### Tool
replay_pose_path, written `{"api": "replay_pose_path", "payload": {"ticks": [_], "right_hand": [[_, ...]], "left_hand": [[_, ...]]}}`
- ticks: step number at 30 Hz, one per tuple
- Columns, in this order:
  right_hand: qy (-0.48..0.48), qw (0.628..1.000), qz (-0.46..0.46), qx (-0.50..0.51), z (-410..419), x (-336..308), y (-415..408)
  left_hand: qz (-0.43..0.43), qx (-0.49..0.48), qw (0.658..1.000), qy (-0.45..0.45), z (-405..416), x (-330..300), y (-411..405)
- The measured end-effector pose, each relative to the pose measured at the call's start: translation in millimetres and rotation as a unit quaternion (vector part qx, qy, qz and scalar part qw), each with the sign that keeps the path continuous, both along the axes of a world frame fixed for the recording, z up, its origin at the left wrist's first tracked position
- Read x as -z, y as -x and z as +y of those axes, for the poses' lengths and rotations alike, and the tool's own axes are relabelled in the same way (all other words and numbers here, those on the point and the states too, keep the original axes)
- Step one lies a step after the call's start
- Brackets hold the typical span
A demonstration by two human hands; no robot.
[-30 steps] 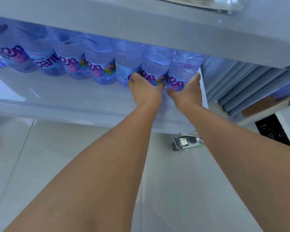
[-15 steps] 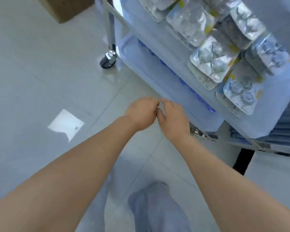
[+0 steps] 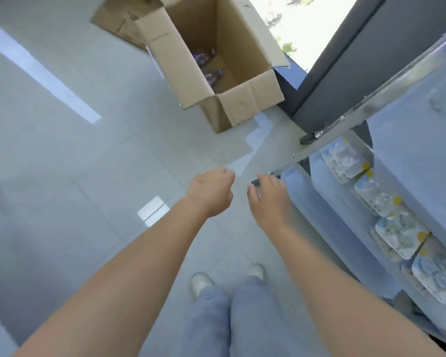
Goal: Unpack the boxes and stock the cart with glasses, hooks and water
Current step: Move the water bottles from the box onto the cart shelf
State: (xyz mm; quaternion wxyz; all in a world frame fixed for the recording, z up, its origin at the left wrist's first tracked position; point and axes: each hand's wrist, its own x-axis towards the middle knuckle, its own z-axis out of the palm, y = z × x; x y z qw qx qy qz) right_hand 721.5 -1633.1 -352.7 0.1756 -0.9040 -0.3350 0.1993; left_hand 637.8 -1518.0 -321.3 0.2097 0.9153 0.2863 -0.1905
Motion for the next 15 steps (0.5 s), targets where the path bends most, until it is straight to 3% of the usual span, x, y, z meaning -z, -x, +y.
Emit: {"api": "replay_pose_path", "payload": {"ticks": [9, 15], "right_hand": [[0.001, 0.995, -0.079, -0.069, 182, -8, -82], [0.048, 0.991, -0.068, -0.106, 286, -1, -122]], "left_hand": [[0.031, -0.01, 0.999, -0.019, 169, -16, -84], [0.05, -0.026, 0.998, 0.014, 285, -5, -109]]}}
